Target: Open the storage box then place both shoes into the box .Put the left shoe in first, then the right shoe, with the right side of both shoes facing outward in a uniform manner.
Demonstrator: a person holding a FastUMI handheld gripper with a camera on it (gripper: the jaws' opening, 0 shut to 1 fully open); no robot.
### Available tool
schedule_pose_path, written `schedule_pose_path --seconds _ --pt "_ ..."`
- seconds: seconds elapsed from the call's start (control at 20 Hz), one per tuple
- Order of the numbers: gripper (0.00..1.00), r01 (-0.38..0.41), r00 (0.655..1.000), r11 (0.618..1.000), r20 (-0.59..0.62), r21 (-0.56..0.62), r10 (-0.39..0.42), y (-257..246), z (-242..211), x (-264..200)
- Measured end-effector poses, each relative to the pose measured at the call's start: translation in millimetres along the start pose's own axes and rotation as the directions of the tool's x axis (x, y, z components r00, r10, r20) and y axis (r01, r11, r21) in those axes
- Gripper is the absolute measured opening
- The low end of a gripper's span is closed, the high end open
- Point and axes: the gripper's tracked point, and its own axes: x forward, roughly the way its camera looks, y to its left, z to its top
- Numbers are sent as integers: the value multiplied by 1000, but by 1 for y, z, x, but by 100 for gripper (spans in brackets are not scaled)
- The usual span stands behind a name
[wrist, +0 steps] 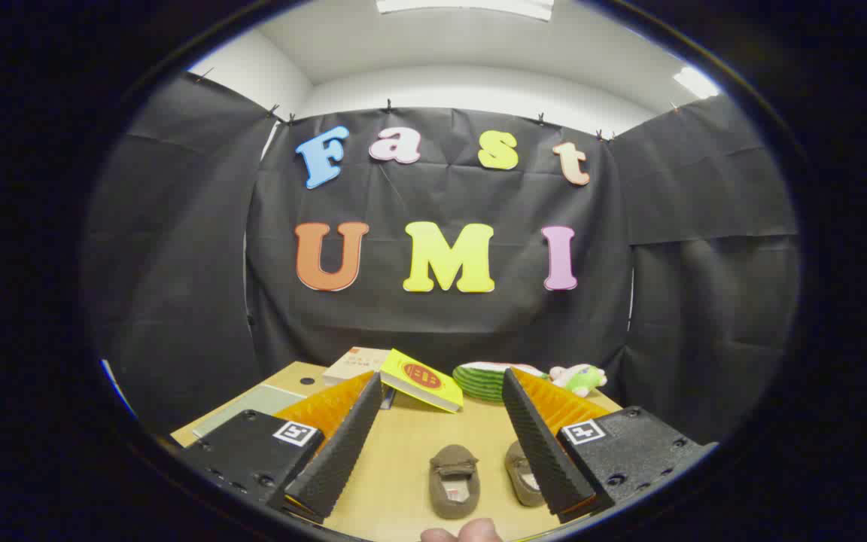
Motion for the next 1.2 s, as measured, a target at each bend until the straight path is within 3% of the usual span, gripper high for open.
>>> schedule_pose_path --seconds 1.2 --pt "100 -61 989 996 -134 59 68 21 -30 10"
